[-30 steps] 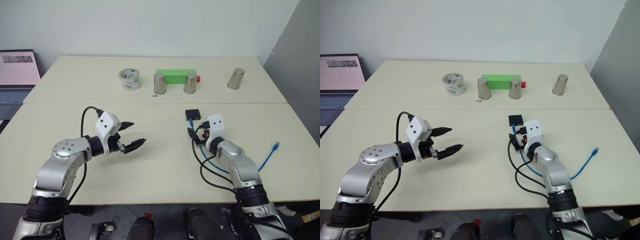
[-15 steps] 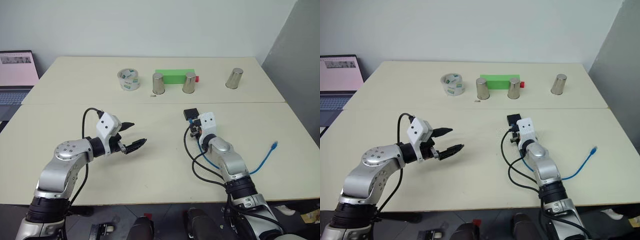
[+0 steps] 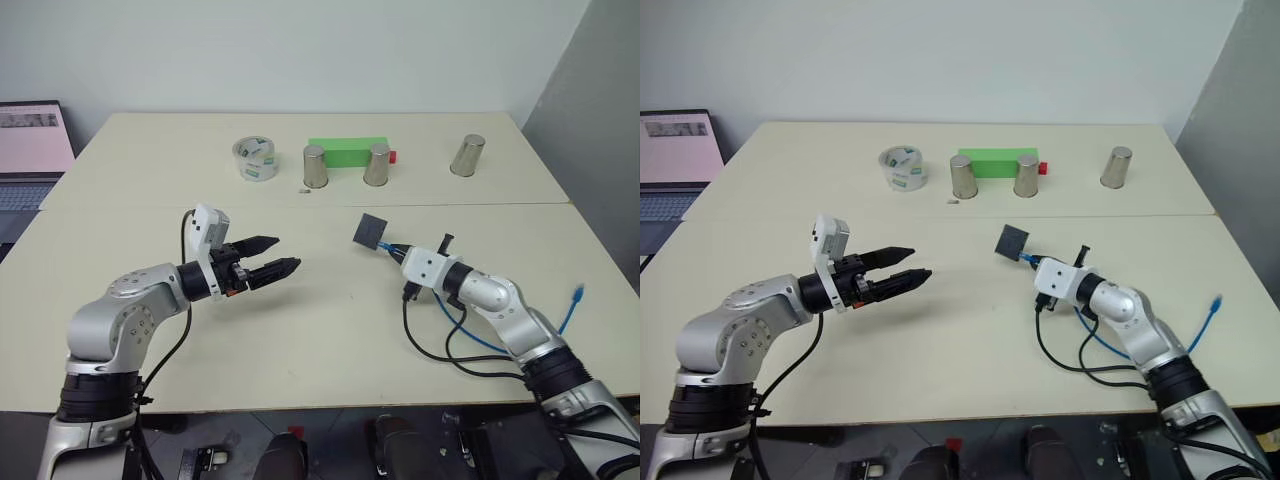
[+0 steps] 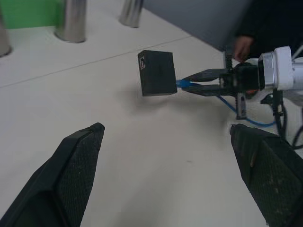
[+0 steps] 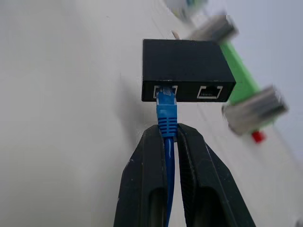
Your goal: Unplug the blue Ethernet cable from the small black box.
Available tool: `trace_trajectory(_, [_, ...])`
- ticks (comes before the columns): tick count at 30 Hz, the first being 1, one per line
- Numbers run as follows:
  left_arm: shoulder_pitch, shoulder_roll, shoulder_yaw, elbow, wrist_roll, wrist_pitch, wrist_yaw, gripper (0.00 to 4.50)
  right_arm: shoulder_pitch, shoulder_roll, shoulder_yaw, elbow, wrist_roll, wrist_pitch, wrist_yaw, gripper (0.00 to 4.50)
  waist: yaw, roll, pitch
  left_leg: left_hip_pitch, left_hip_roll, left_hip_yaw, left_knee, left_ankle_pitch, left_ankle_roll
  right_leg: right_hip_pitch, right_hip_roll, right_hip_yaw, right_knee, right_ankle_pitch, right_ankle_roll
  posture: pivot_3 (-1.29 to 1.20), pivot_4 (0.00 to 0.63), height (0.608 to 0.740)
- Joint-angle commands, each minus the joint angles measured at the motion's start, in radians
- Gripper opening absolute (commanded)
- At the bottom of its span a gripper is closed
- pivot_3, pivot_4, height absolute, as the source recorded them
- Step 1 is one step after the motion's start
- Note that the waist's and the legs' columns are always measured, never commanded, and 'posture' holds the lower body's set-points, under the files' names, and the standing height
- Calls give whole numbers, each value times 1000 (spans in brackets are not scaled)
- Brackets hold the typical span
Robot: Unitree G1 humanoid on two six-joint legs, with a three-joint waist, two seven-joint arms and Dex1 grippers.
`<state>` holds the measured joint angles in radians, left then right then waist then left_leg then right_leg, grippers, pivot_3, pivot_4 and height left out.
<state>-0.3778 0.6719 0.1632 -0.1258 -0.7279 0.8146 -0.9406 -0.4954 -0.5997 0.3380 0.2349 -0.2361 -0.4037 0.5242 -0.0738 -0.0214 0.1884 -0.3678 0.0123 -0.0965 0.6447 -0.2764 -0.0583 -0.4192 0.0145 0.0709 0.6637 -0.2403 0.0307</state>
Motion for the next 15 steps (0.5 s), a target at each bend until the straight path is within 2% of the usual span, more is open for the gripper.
trace_trajectory(1, [-36,35,-19,4,-48,51,-80,4500,-52,-18,4,-35,-1,-242,30,74,-6,0,0,0,0,0,0,0,0,0,0,0,1,0,0,0,150,740])
trace_trajectory(7, [-87,-5,-64,28,-30,44,-90,4500,-92,4,12,-13,8,-381,53,72,-7,0,0,3,0,-1,1,0,0,4,0,0,1,0,0,0,150,740])
trace_trajectory(15, [-93,-42,-83,27,-41,48,-102,4500,-91,25,24,-39,10,-421,93,72,-4,0,0,3,0,-1,1,0,0,4,0,0,0,1,-1,0,150,740])
